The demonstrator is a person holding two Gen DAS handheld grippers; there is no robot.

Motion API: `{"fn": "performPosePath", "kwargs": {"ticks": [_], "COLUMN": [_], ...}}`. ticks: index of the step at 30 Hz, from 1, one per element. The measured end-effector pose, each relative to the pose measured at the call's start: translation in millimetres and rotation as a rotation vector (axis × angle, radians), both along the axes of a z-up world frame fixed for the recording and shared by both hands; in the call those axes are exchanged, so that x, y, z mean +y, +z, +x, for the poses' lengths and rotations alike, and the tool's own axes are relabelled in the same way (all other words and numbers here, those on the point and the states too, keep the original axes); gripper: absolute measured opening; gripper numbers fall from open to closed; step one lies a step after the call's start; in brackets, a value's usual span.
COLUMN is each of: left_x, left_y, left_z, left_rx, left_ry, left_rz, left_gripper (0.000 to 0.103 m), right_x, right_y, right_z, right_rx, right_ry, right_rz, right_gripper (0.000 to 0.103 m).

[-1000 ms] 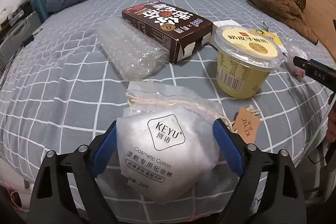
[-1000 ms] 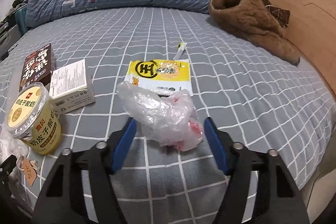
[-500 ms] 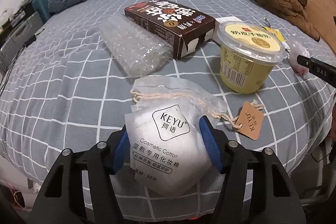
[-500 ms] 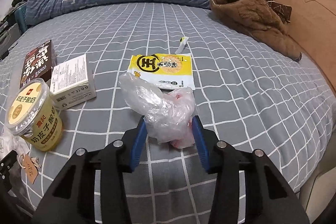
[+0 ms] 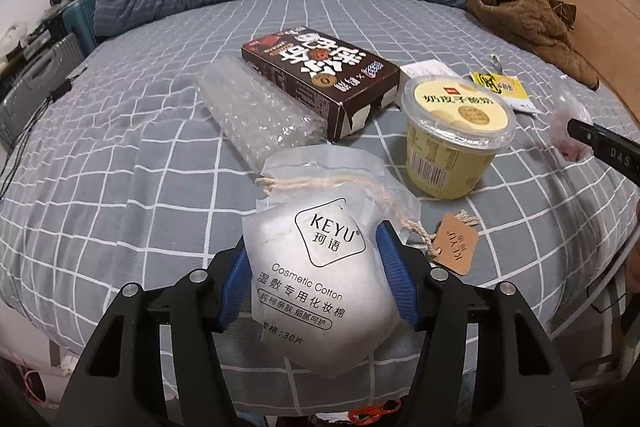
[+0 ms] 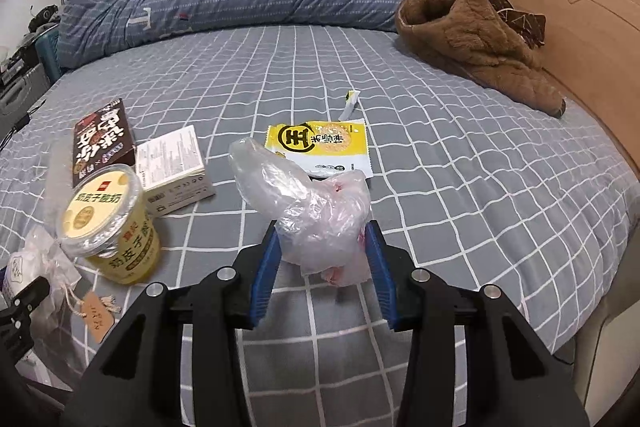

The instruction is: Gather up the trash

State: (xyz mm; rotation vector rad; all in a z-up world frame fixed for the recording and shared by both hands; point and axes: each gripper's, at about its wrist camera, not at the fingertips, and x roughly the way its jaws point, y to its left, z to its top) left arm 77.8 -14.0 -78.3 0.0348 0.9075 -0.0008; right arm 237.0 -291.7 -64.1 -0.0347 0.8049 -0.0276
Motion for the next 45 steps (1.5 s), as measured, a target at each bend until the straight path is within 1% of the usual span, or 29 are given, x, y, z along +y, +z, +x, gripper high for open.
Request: {"fn": "performPosePath", "kwargs": {"ticks": [7,12,21,27,29,38,45], "left_x": [1,4,8,14,16,25,21], "left_y": [19,29,43,53,57,61,64], "left_z": [-9,-15,-29,-45,-52,-71,-92], "left_rx": [-0.045,-0.077,-0.116,-0.14,-0.152,-0.15,-0.15], "left_ry": [-0.008,-0.002,-0.014,-0.027,-0.033,-0.021,-0.031], "left_rz": [-0.017,-0.026,-0.05,-0.068,-0.063,-0.074,-0.081], "left_gripper": [0.058,0.058,0.058,0.058,0.058,0.058,0.058], "right_x": [10,17,33,45,51,66,75], "right_y": [13,21,31,35,35,37,38], "right_z": [-18,-32,-64,-87,-95,-120,-141], "right_rx": [-0.027,-0.038,-0.068,-0.075,-0.077,-0.076,-0.08], "right_ry": [0.028,0.04,0.058,0.071,0.082,0.102,0.12], "right_rz": [0.004,0.028,0.008,0.002,-0.008,-0.002,-0.001], "right_gripper": [0.04,0.04,0.04,0.04,0.04,0.04,0.04]}}
